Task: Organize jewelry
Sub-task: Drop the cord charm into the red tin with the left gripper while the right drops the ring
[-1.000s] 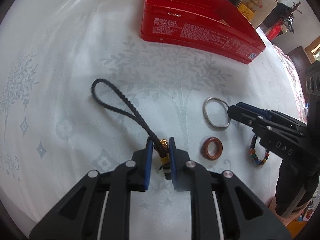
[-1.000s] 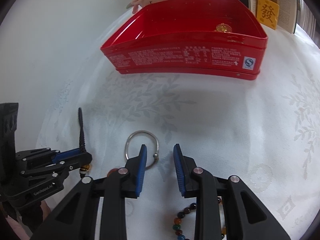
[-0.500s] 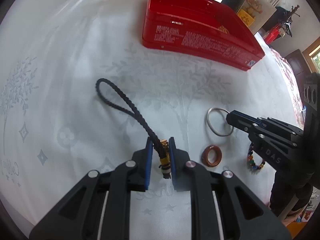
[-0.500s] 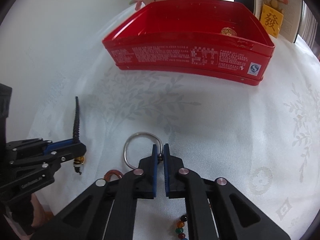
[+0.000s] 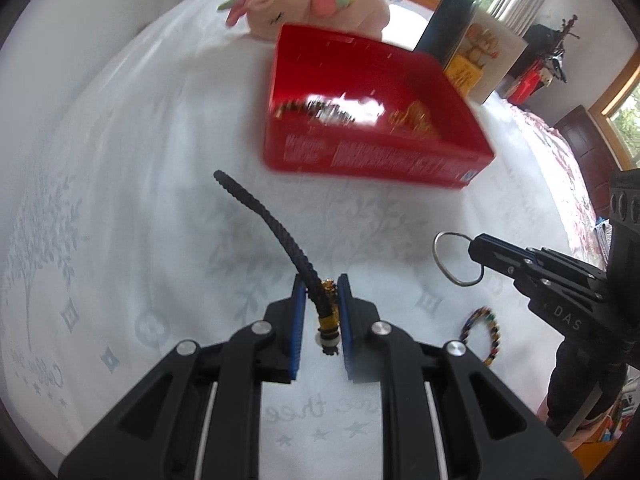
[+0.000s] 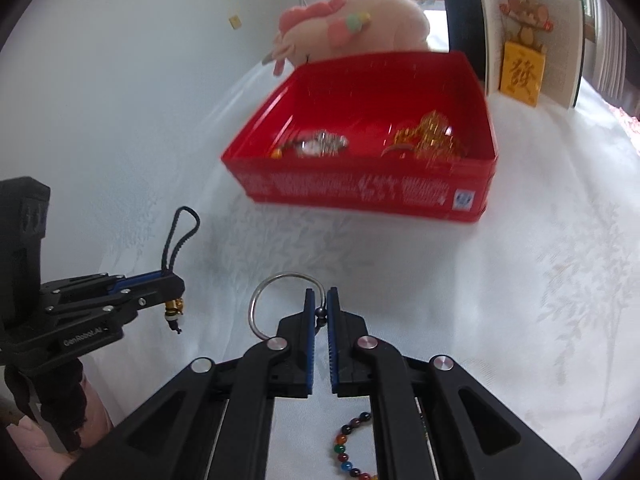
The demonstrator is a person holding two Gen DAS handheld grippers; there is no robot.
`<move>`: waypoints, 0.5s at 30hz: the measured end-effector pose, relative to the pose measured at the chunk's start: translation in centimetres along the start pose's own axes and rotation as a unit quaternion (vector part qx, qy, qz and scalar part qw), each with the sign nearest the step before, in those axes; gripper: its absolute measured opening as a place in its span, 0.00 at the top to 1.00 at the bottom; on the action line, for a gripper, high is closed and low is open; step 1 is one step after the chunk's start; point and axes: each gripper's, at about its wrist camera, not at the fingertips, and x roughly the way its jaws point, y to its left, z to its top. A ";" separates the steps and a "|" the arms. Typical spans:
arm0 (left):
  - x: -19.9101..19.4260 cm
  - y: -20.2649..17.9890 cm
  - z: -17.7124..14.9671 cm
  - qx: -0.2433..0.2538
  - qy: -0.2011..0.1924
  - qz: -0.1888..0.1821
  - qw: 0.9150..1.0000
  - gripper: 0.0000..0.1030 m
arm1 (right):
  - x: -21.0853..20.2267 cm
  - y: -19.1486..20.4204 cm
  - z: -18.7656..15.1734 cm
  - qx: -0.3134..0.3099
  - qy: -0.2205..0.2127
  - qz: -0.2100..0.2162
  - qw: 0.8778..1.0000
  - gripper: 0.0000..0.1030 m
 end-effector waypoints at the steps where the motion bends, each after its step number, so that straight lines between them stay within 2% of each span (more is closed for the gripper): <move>1: -0.3 -0.3 0.5 0.003 -0.005 -0.001 1.000 0.86 | -0.4 -0.2 0.5 0.000 -0.006 -0.003 1.000 0.95; 9: -0.3 -1.9 5.5 0.013 -0.019 -0.008 1.000 0.86 | -1.1 -1.1 5.0 0.013 -0.028 -0.021 0.999 0.95; 15: 0.9 -3.1 9.7 0.018 -0.030 -0.013 0.999 0.86 | 0.5 -2.4 9.2 0.026 -0.031 -0.039 0.998 0.95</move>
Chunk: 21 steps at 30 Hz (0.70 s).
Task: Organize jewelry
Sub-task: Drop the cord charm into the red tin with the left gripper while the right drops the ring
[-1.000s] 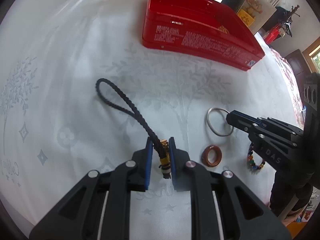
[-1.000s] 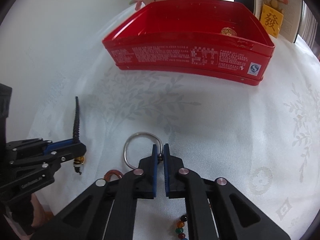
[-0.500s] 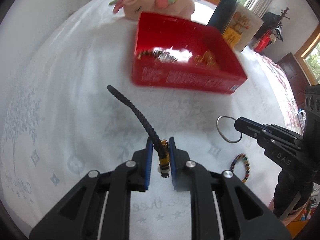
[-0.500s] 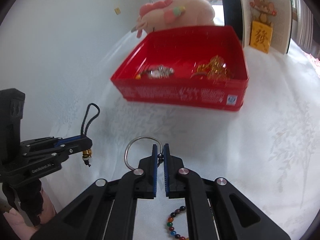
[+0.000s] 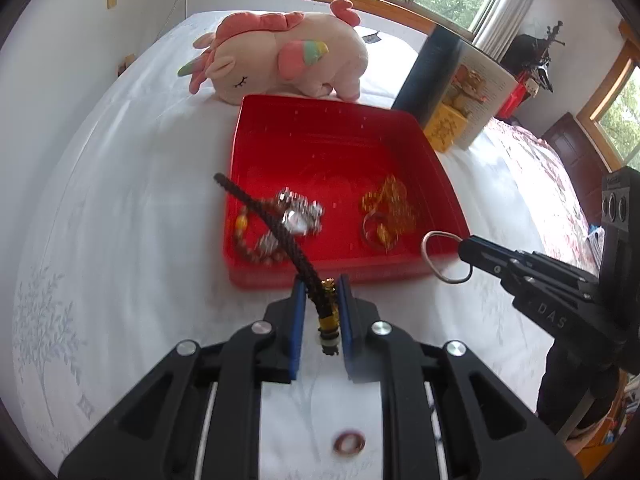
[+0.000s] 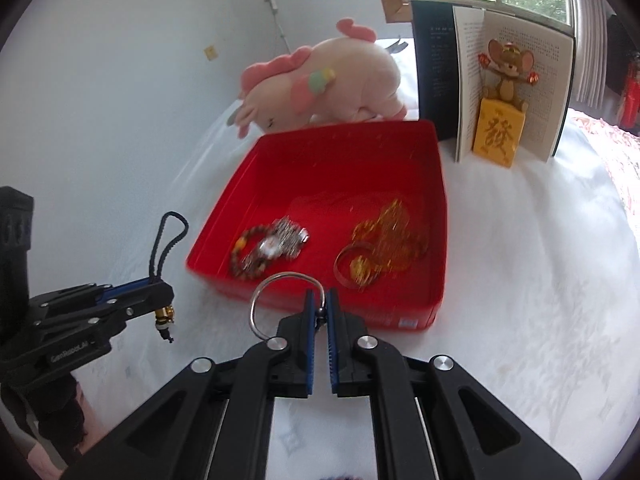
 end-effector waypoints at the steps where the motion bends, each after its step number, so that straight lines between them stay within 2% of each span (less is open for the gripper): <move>1: 0.4 -0.1 0.5 0.000 0.000 0.000 1.000 0.86 | 0.5 -0.2 0.6 0.003 0.002 -0.002 1.000 0.95; 8: 5.0 -0.1 3.9 -0.003 0.012 -0.014 1.000 0.86 | 4.8 -2.1 2.8 0.021 0.023 -0.024 0.999 0.95; 21: 12.0 0.7 8.1 -0.004 0.044 -0.003 0.999 0.86 | 10.4 -3.4 5.2 0.027 0.051 -0.048 0.997 0.95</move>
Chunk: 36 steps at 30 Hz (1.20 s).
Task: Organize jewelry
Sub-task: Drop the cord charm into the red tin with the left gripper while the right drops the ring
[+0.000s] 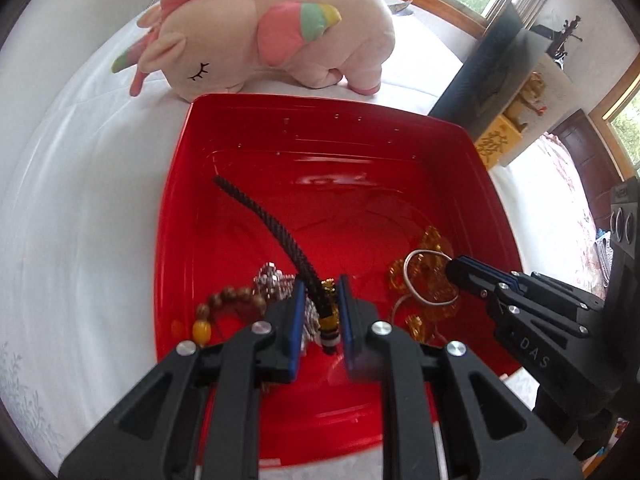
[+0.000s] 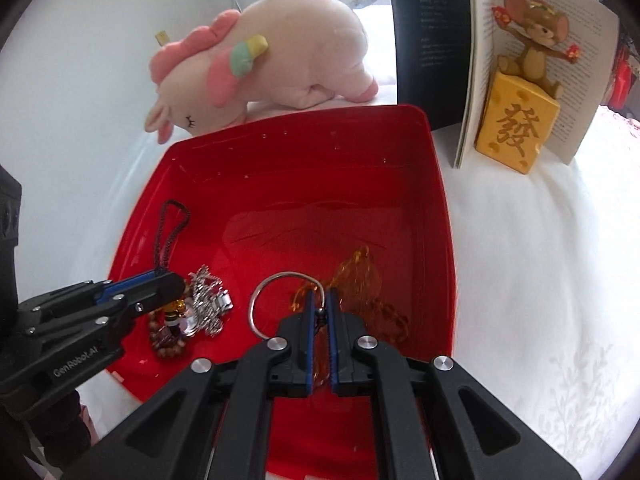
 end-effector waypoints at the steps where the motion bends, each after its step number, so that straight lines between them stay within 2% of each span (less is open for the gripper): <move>1: 0.4 0.0 0.3 0.000 0.002 0.000 1.000 0.86 | 0.4 0.0 0.1 0.000 0.003 -0.002 1.000 0.95; 7: 2.3 0.1 1.4 0.002 0.010 0.003 1.000 0.86 | 1.5 0.3 0.5 -0.008 0.004 -0.014 1.000 0.95; 11: 2.8 0.3 1.5 0.000 0.013 0.009 1.000 0.81 | 1.8 0.6 0.3 -0.013 0.007 -0.011 1.000 0.92; 13: 2.5 0.2 1.5 0.004 0.005 0.011 1.000 0.64 | 1.5 0.6 0.2 -0.014 -0.001 -0.008 1.000 0.91; 14: 2.1 0.1 1.5 0.008 -0.001 0.012 1.000 0.61 | 1.3 0.7 0.2 -0.013 -0.003 -0.003 1.000 0.91; 26: -1.8 0.0 0.1 0.017 -0.032 0.020 0.999 0.58 | -1.3 0.6 -1.1 -0.002 -0.021 0.008 1.000 0.91; 30: -3.3 -0.1 -1.2 0.019 -0.032 0.020 0.999 0.57 | -2.1 0.7 -1.8 0.003 -0.020 0.007 1.000 0.91; 32: -4.1 -0.2 -2.0 0.023 -0.034 0.025 0.999 0.52 | -2.7 0.7 -2.5 0.004 -0.019 0.003 1.000 0.91; 36: -5.6 0.0 -4.3 0.030 -0.036 0.031 0.998 0.49 | -3.7 0.6 -4.2 0.009 -0.014 -0.003 1.000 0.91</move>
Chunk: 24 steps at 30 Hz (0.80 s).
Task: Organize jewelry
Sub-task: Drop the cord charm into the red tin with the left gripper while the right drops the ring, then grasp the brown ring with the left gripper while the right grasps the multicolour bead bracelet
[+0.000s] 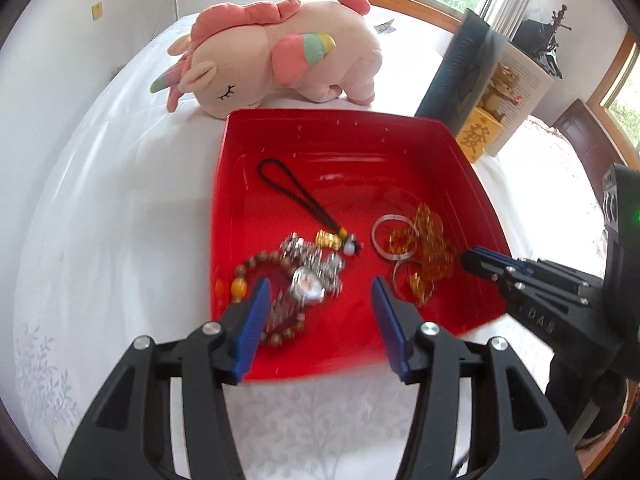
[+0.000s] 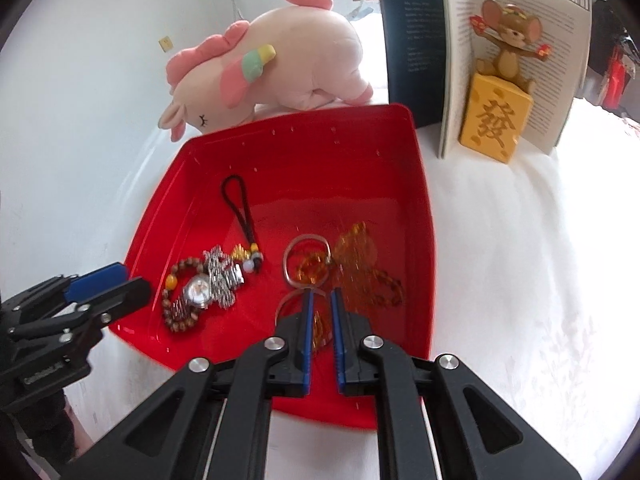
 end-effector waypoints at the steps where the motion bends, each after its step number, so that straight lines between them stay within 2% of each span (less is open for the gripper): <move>1: -0.3 0.0 -0.6 0.002 -0.002 0.005 1.000 0.49 | -0.4 -0.1 -0.6 0.001 -0.001 0.000 1.000 0.91; 4: -1.1 -0.2 -2.8 0.017 0.003 0.015 1.000 0.51 | -1.5 -0.3 -2.4 0.000 -0.002 -0.004 1.000 0.91; 8: -1.9 -0.5 -6.4 0.037 0.014 0.014 0.999 0.51 | -4.5 -0.7 -4.7 -0.001 -0.042 -0.004 0.999 0.89; 11: -2.4 -0.4 -9.6 0.038 0.023 -0.002 0.999 0.52 | -6.9 -0.3 -6.0 -0.016 -0.064 0.018 0.998 0.89; 16: -2.5 -0.6 -14.8 0.053 0.049 -0.010 0.997 0.54 | -9.2 0.3 -8.6 -0.027 -0.070 0.039 0.996 0.89; 20: -2.1 -0.8 -17.1 0.056 0.073 -0.021 0.995 0.59 | -10.2 0.7 -11.5 -0.033 -0.072 0.046 0.996 0.89; 24: -1.6 -1.5 -18.3 0.067 0.085 -0.022 0.994 0.60 | -10.5 0.6 -14.0 -0.031 -0.066 0.056 0.996 0.89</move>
